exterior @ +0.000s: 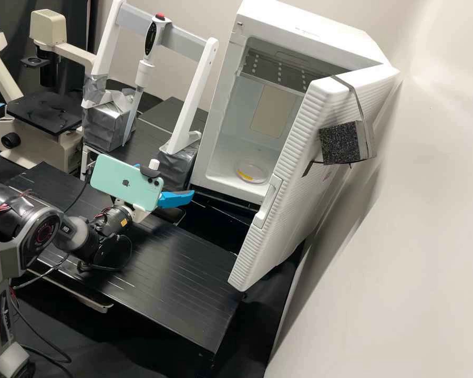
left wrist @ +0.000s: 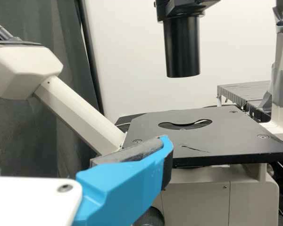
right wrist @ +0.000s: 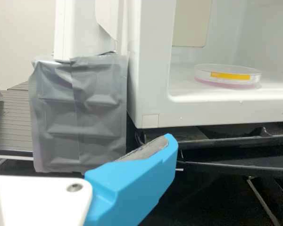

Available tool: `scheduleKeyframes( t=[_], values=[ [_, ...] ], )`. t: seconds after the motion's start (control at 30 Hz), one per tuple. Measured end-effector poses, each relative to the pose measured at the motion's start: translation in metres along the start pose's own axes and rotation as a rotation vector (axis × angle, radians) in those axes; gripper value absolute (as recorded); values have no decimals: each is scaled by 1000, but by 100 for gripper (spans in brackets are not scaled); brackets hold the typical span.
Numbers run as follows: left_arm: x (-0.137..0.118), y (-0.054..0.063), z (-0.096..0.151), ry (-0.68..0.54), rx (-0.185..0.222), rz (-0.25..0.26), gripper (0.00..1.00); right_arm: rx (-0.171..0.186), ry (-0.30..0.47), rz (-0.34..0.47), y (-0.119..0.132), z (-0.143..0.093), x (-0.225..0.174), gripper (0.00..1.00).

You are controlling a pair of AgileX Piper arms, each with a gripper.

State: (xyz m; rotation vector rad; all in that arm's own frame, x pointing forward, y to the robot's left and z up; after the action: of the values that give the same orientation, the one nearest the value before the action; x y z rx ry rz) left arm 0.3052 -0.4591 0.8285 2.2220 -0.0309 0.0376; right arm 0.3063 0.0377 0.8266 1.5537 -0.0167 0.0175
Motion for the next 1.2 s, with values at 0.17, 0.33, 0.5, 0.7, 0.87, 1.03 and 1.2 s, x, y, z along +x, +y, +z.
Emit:
scheduleKeyframes(
  t=[0.17,0.33,0.5,0.7,0.87,1.03,1.2],
  values=[
    [0,0,0,0,0,0,100,0,0,0,0,0,0,100],
    [0,0,0,0,0,0,100,-6,0,4,0,3,-5,100],
    [0,0,0,0,0,0,100,-11,-18,6,12,20,-33,100],
    [0,0,0,0,0,0,100,-10,-23,85,37,44,-66,100],
    [0,0,0,0,0,0,100,1,-64,184,65,70,-81,100],
    [0,0,0,0,0,0,100,39,-106,266,90,91,-77,100],
    [0,0,0,0,0,0,100,25,-90,289,108,95,-58,100]
  ],
)
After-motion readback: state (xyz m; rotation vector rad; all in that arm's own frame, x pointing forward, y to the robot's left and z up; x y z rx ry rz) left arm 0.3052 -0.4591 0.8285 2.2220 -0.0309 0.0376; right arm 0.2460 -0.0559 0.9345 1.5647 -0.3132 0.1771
